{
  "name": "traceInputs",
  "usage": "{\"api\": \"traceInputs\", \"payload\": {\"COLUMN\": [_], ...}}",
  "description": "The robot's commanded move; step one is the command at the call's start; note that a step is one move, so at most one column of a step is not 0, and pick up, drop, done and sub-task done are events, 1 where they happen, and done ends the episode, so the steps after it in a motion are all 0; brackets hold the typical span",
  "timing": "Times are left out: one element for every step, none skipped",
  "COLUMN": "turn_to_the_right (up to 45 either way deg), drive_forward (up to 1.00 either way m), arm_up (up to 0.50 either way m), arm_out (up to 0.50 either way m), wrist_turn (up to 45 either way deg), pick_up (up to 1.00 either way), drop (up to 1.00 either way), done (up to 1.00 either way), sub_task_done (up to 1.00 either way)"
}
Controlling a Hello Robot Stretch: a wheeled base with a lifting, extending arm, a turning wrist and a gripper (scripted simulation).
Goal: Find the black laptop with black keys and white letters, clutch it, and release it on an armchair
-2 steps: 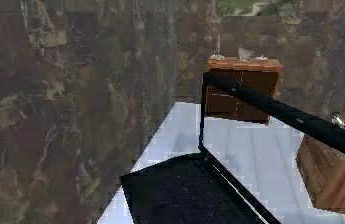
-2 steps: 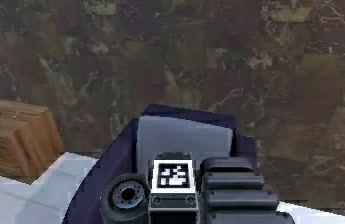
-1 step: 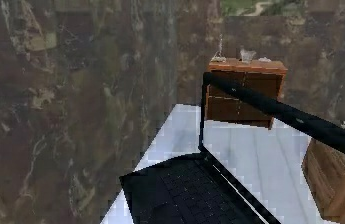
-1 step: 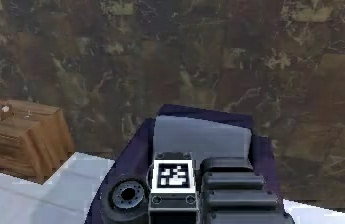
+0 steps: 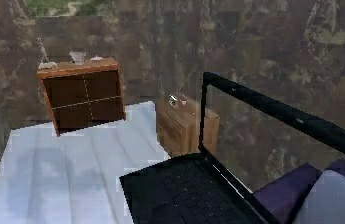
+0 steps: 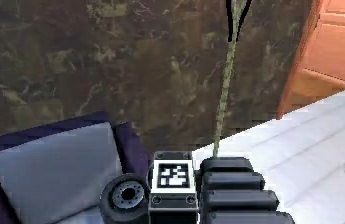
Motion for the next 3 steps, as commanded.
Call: {"api": "traceInputs", "payload": {"turn_to_the_right": [45.0, 24.0, -45.0], "drive_forward": [0.0, 0.0, 0.0], "arm_up": [0.0, 0.0, 0.0], "arm_out": [0.0, 0.0, 0.0], "wrist_turn": [0.0, 0.0, 0.0], "pick_up": [0.0, 0.0, 0.0], "drop": [0.0, 0.0, 0.0], "done": [0.0, 0.0, 0.0], "sub_task_done": [0.0, 0.0, 0.0]}}
